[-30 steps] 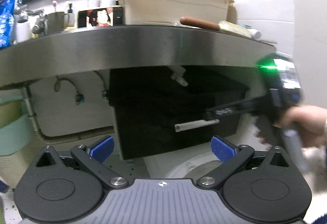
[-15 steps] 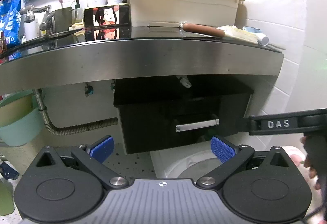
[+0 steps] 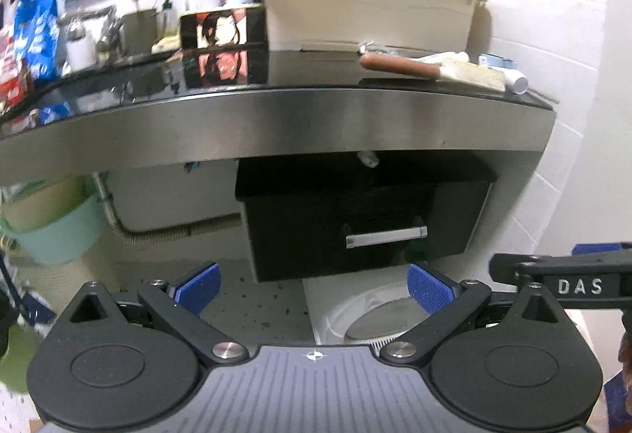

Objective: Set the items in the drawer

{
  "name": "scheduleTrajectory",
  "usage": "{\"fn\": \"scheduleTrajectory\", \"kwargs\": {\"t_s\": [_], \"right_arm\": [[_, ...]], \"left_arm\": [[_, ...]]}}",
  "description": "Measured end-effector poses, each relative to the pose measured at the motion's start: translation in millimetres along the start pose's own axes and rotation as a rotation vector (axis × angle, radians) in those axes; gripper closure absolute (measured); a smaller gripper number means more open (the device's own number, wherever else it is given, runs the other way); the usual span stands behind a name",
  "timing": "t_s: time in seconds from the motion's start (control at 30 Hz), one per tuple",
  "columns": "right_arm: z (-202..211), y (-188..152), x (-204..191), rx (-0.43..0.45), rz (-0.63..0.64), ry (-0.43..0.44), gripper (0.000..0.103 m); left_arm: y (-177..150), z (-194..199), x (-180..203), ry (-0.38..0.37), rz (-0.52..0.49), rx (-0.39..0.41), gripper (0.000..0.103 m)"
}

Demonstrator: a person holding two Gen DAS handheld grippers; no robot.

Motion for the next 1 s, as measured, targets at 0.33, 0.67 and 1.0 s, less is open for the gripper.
{"fn": "scheduleTrajectory", "kwargs": {"t_s": [0.33,0.67,1.0], "right_arm": [[14.7,-7.2,-4.9,0.014,0.040,-0.031,0.001],[19.8,-9.3,-17.8,0.032,0.088,-0.019,0.001],[21.6,-9.0,-22.2,0.040,0.105,-0.010,0.001]], "left_arm": [[2.7,2.8,-9.6,0.078,0.036,-0.065,0.001],[5.6,8.3,-14.6,0.103,0.041,-0.050,0.001],[6.4,8.4,-16.4,0.117,0.043,-0.045,0.001]]}}
Point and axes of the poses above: each gripper's, at about its wrist camera, not at the fingertips, and z roughly against the way its jaws point, x to its right, y to its top, the point moved 2 cm from there along -z, roughly the way its jaws point, and after that the axes turned 6 degrees about -z, right-handed, at the moved point
